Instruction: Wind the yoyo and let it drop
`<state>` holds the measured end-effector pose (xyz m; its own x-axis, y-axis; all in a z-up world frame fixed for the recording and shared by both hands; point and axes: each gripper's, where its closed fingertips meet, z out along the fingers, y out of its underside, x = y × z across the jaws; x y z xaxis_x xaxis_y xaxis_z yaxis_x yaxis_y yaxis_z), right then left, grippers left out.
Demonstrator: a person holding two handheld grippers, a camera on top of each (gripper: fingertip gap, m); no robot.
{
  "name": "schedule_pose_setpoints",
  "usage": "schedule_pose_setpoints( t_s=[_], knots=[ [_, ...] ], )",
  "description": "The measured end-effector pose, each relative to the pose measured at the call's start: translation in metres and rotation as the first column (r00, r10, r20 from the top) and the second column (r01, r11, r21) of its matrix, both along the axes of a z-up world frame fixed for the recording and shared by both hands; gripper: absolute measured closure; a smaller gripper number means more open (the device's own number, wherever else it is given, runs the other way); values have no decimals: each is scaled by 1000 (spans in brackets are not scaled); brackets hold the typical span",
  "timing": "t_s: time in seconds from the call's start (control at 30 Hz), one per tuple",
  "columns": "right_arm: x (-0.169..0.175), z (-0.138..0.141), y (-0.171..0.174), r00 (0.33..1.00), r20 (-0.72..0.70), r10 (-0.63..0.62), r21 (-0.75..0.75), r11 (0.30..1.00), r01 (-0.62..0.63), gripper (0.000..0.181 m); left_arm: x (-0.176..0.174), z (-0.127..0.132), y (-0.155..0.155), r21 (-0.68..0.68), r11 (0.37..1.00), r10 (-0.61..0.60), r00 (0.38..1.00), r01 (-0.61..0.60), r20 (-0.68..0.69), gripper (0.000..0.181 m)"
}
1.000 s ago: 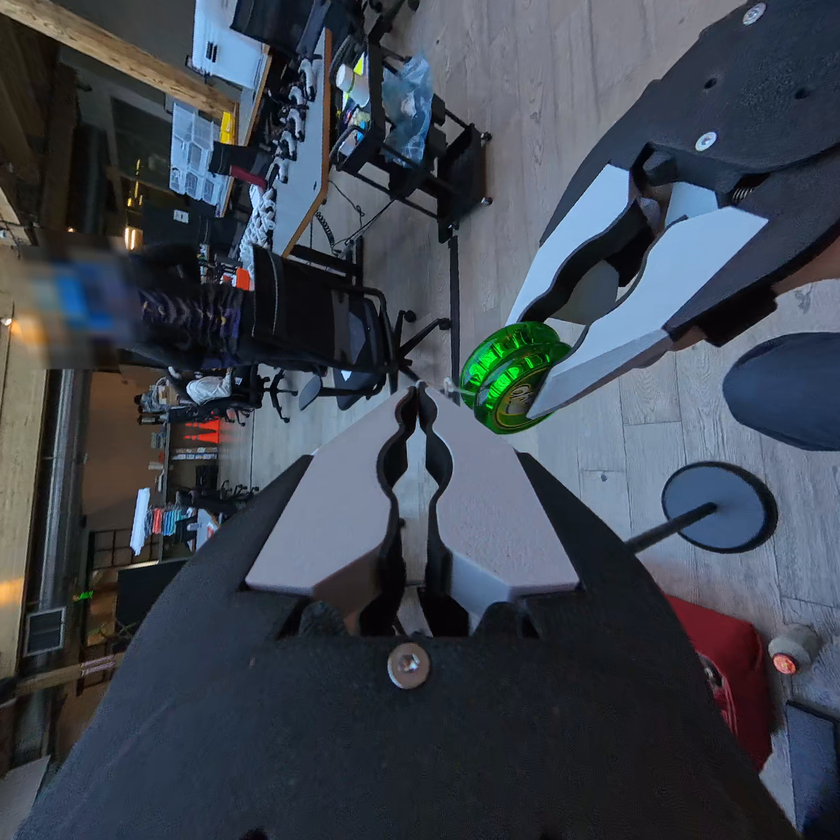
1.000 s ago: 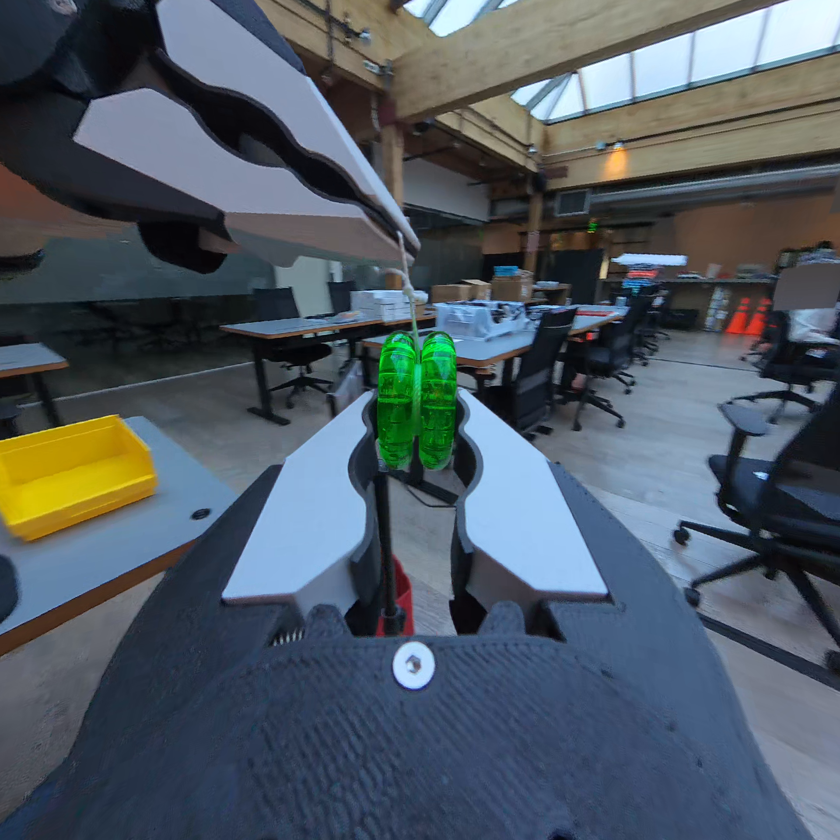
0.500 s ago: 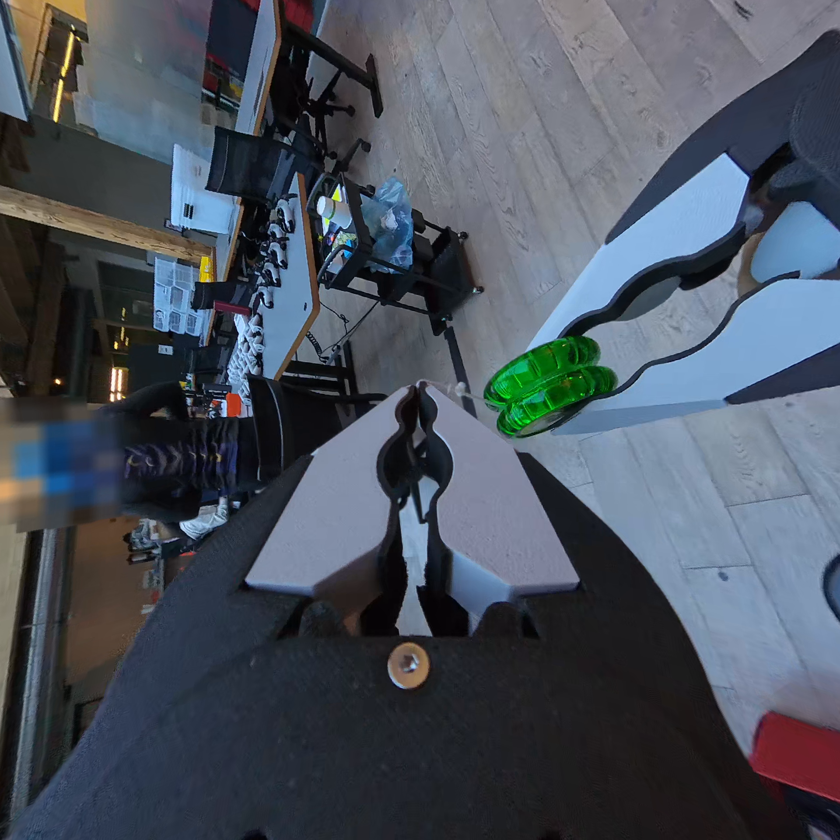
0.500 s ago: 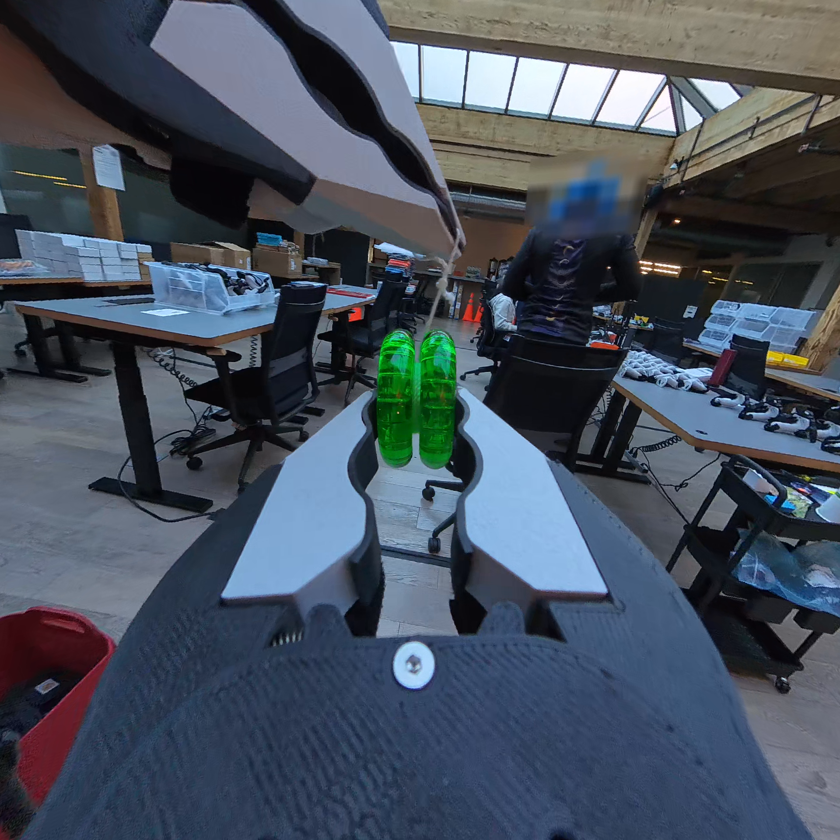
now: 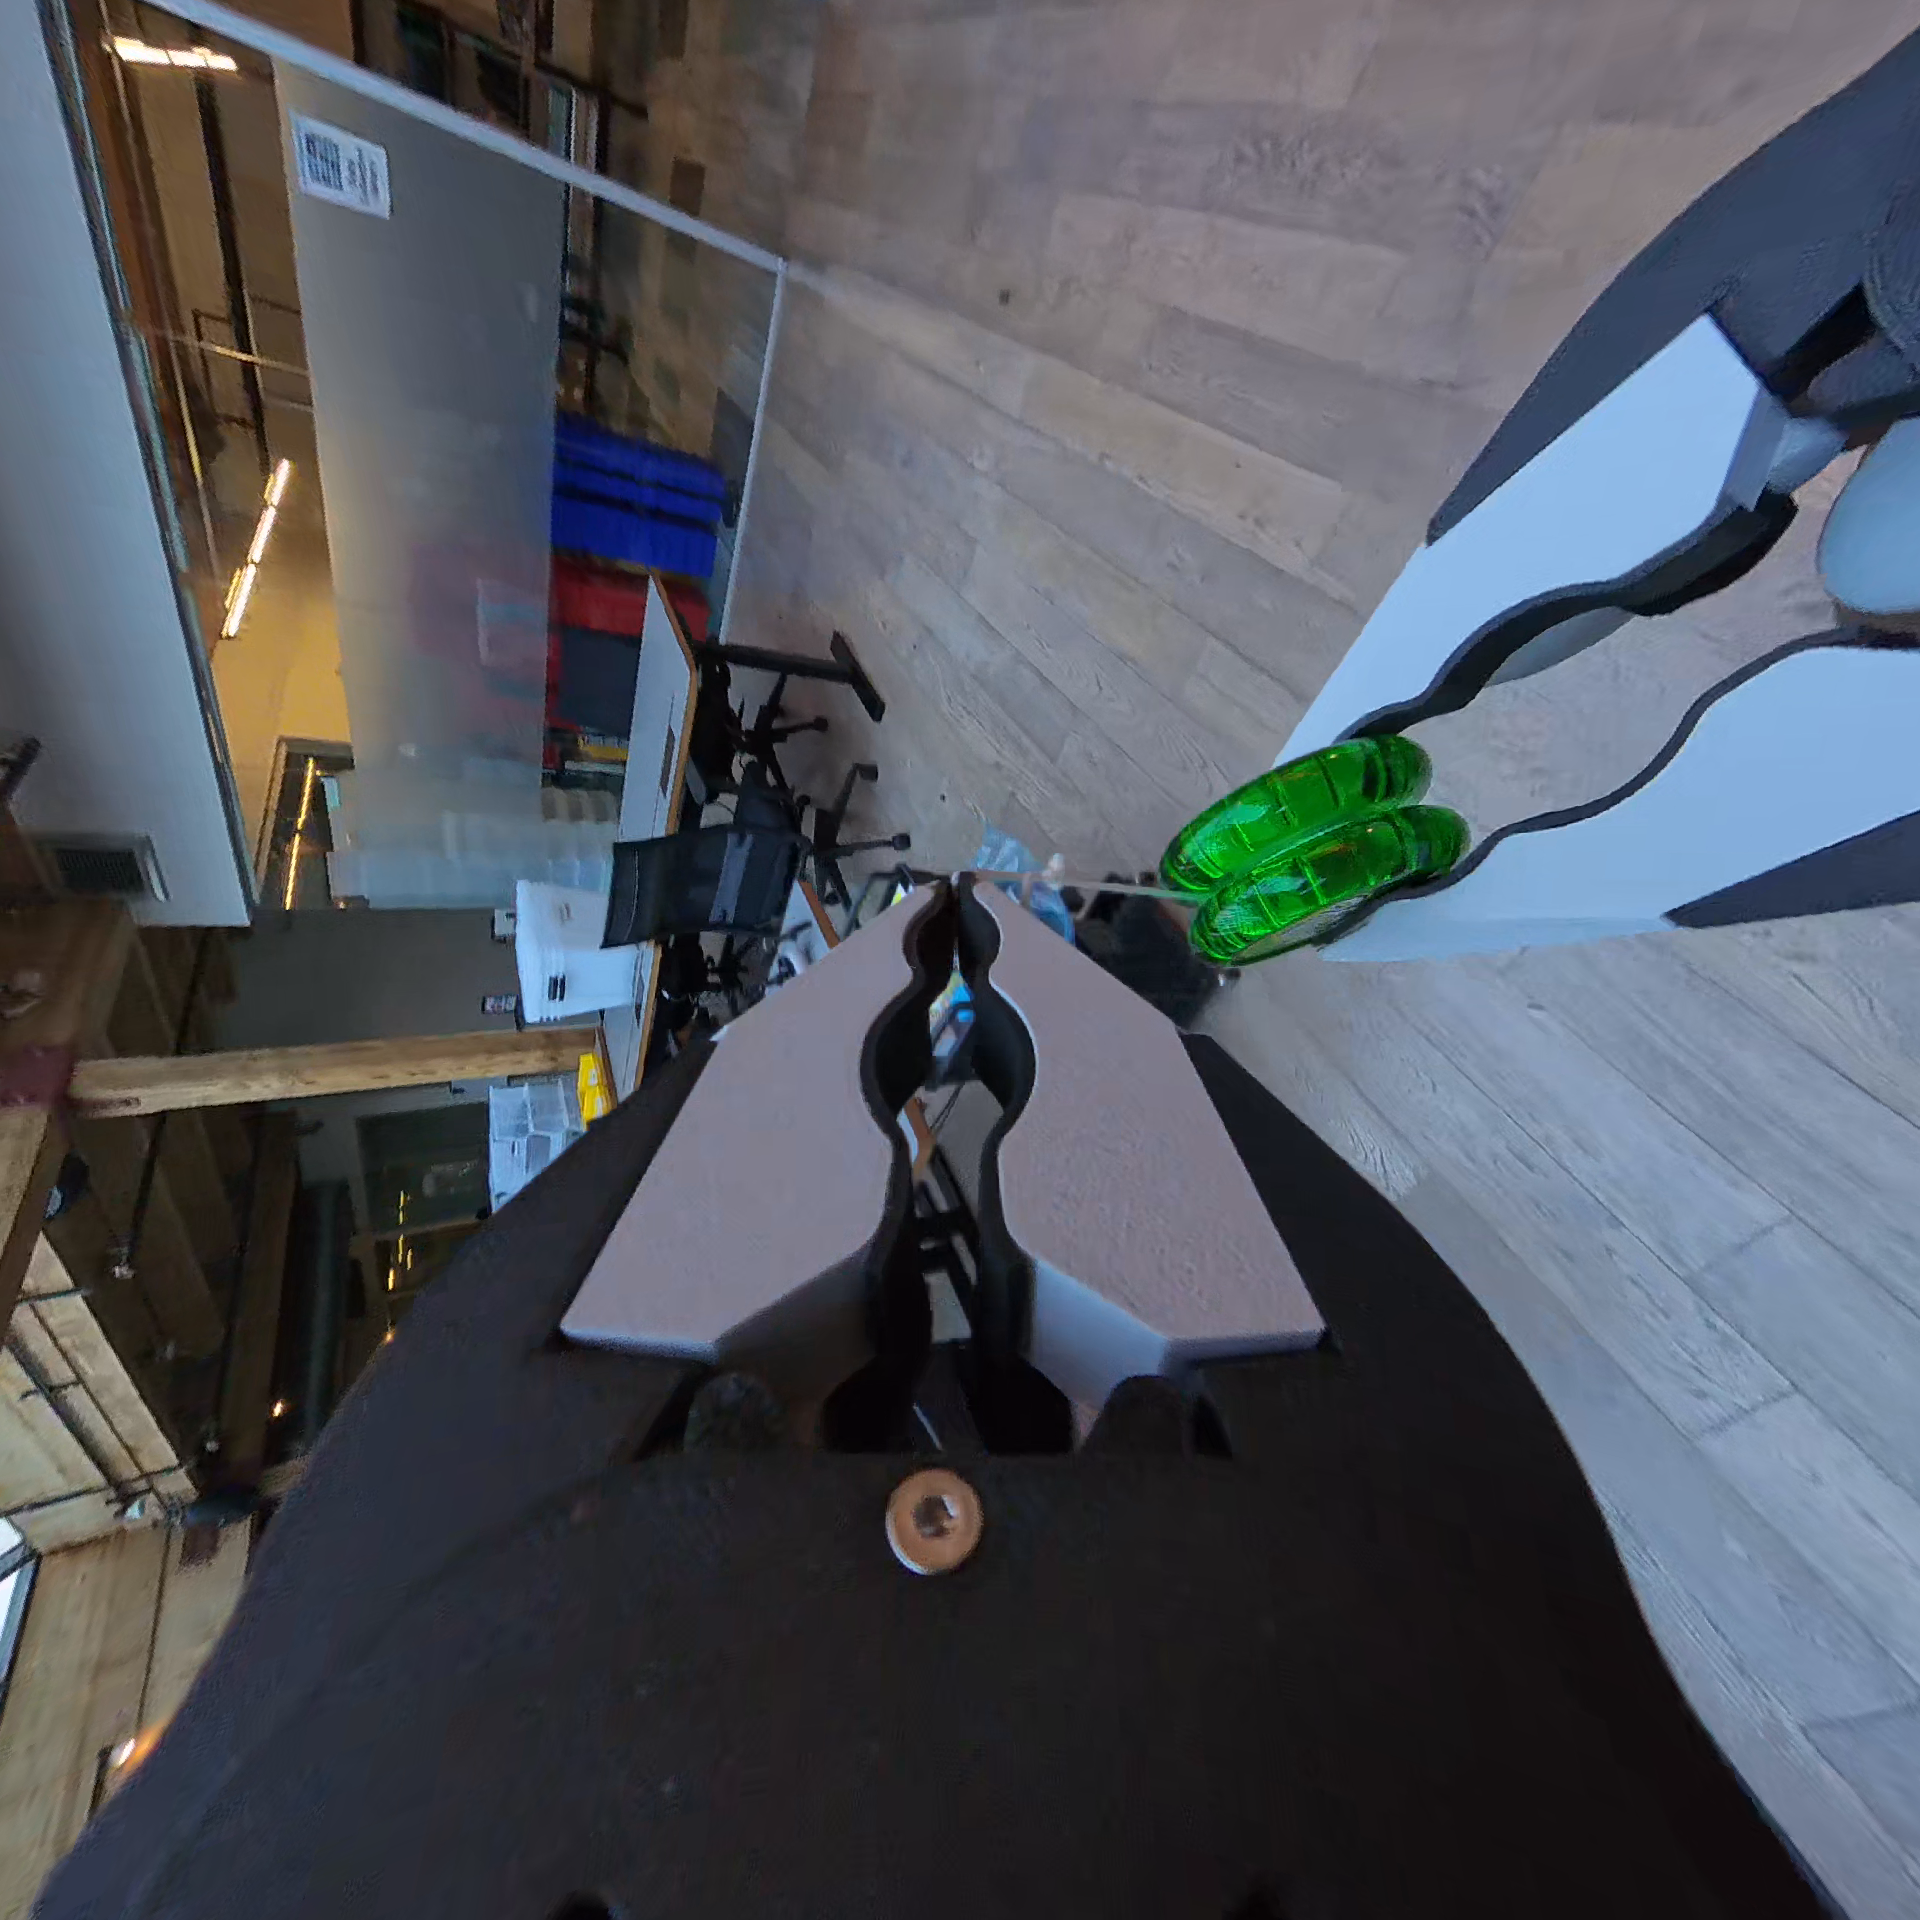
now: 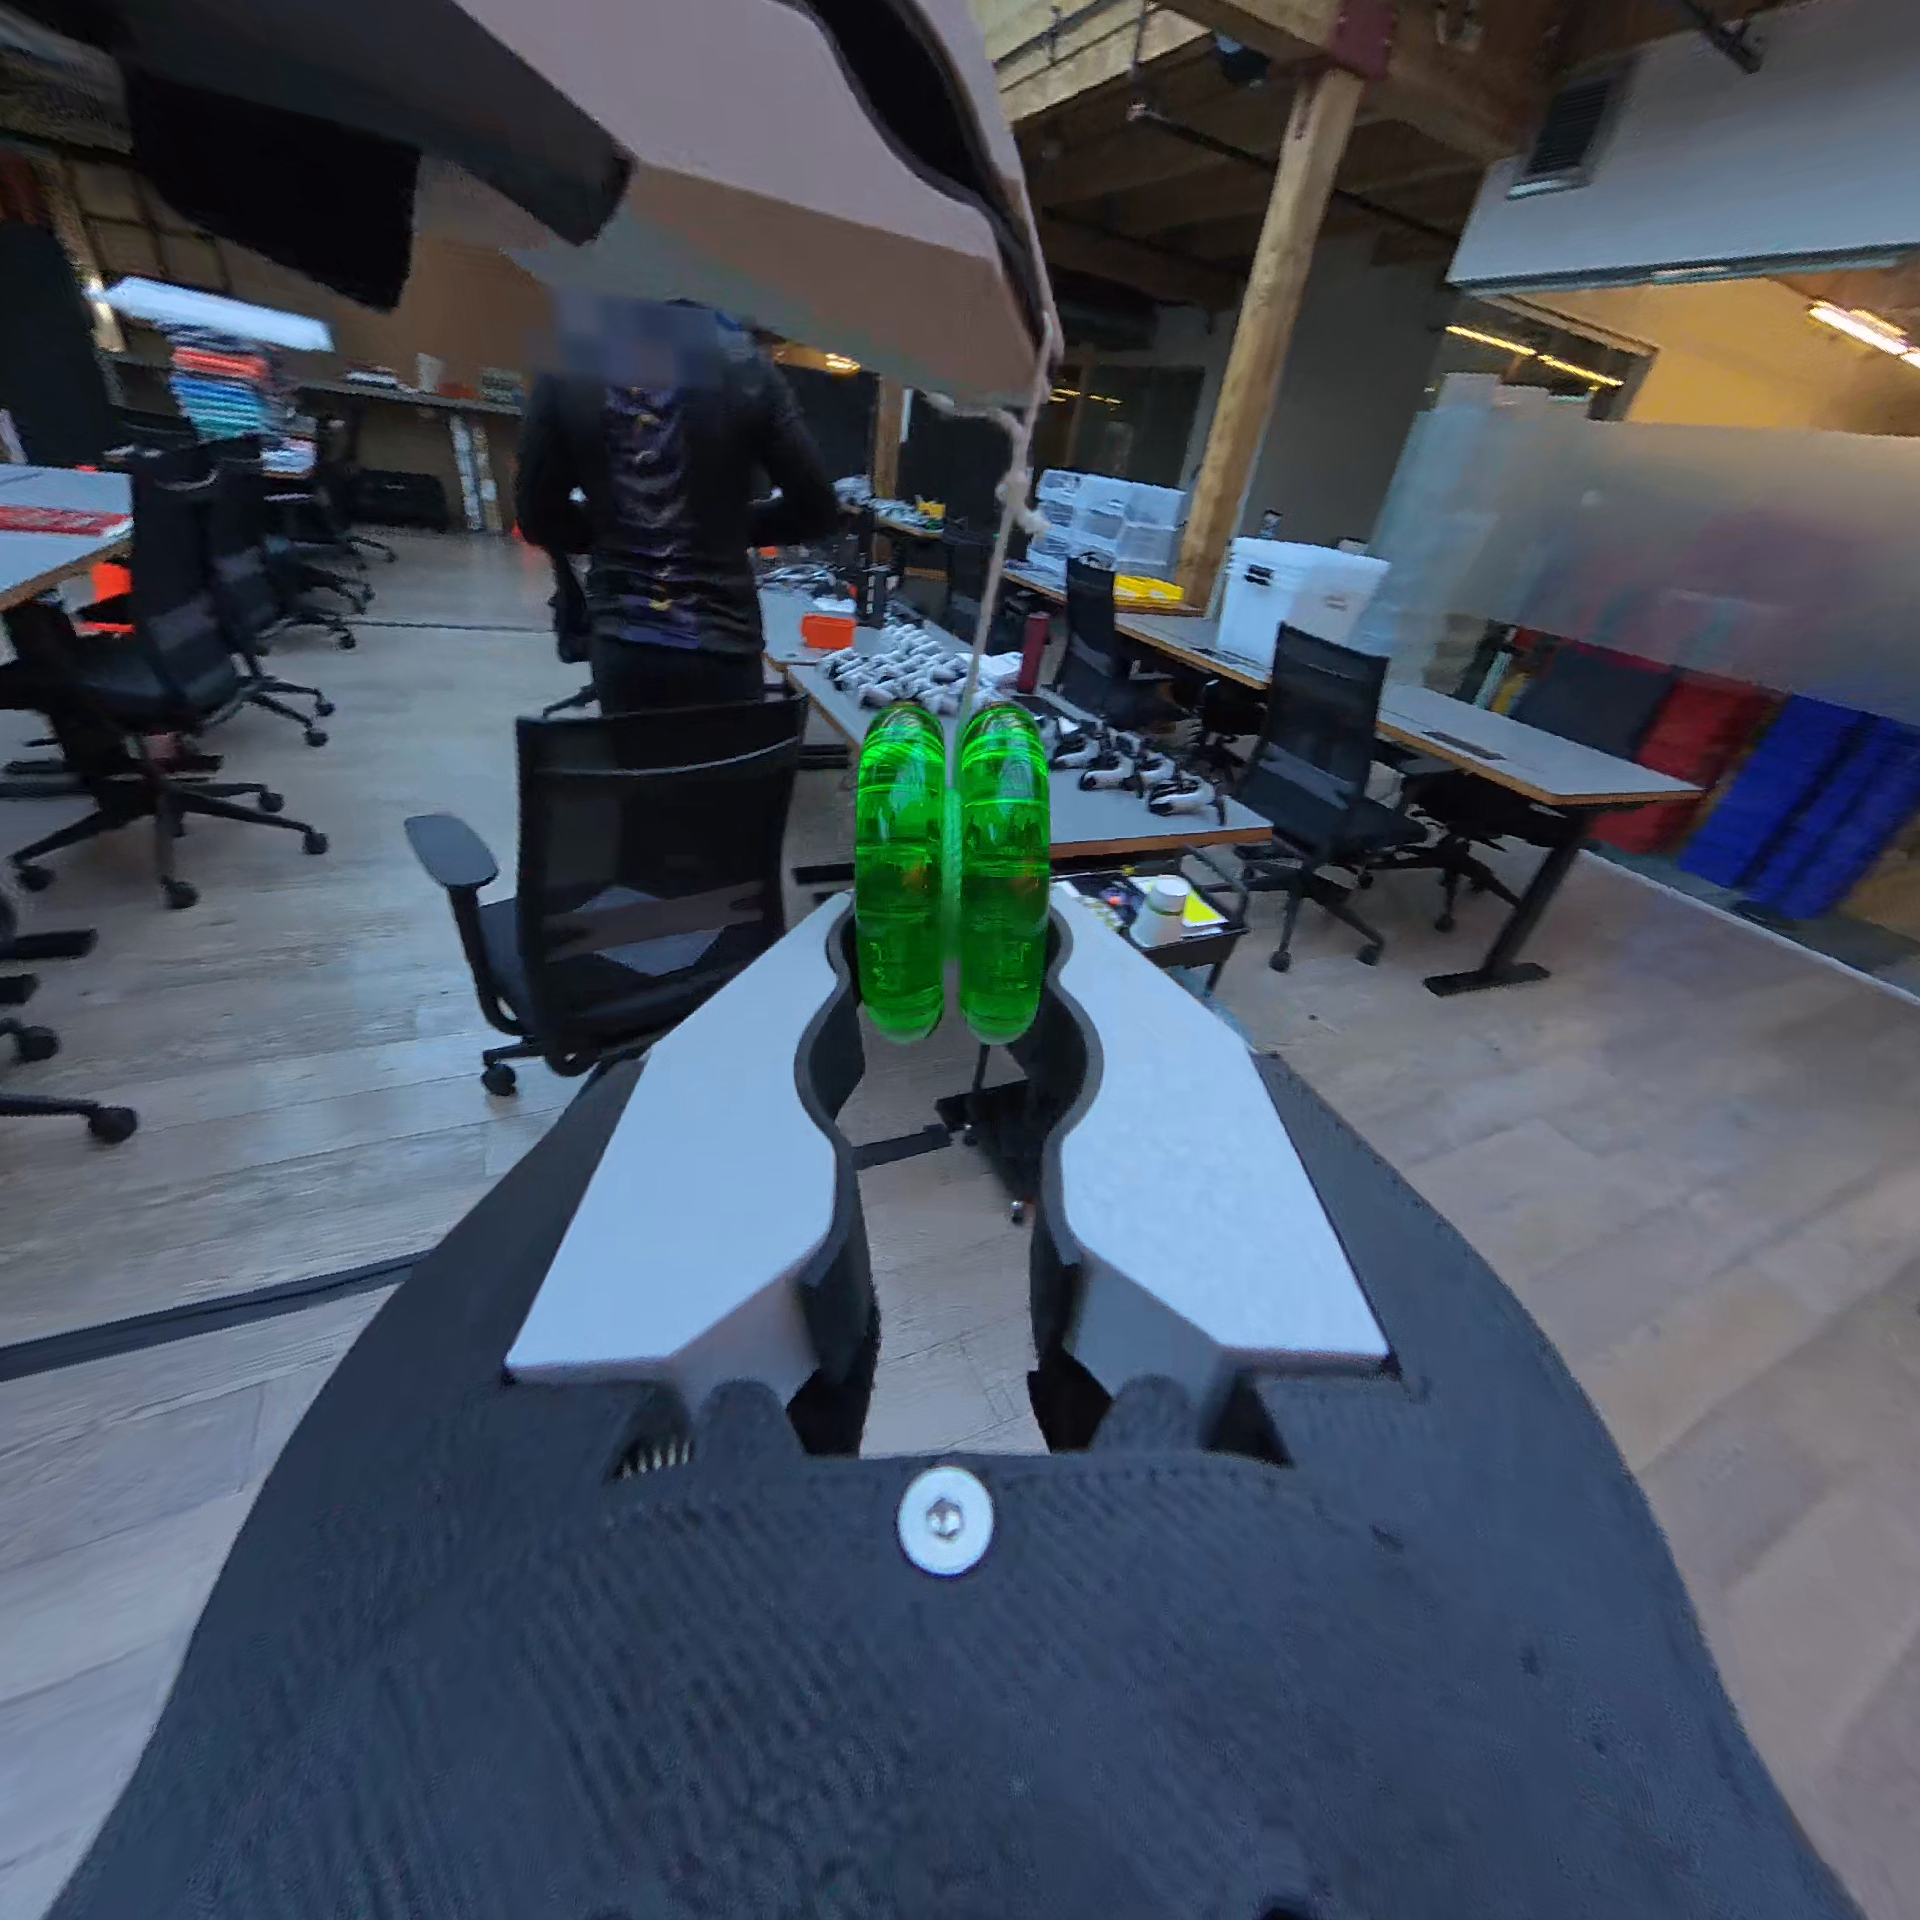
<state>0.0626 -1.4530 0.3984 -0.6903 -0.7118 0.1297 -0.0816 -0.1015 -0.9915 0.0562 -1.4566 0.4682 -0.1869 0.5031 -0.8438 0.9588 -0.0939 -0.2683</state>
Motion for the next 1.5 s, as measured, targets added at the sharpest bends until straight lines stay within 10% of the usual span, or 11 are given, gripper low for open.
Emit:
schedule_pose_setpoints(
  t_s=[0.27,0.67,1.0,1.1,1.33,1.5],
  knots=[
    [-82,82,-55,980,101,-170,61,985,164,154,-94,83,-61,-20,988,-150,987,152,60,181],
    [-123,64,-84,940,-8,-340,100,935,339,154,-132,62,-97,-53,959,-274,957,280,91,181],
    [-177,82,-112,970,5,-245,54,968,244,136,-182,71,-136,-81,953,-282,954,291,103,181],
    [-233,87,-102,958,-76,-276,31,960,279,66,-186,83,-150,-92,953,-279,955,288,102,181],
    [-382,141,-41,893,274,-356,-56,921,385,82,-192,96,-172,-126,945,-291,951,303,105,181],
    [-427,143,-24,816,411,-406,-67,880,471,86,-203,94,-178,-135,935,-309,941,327,134,181]
  ],
)
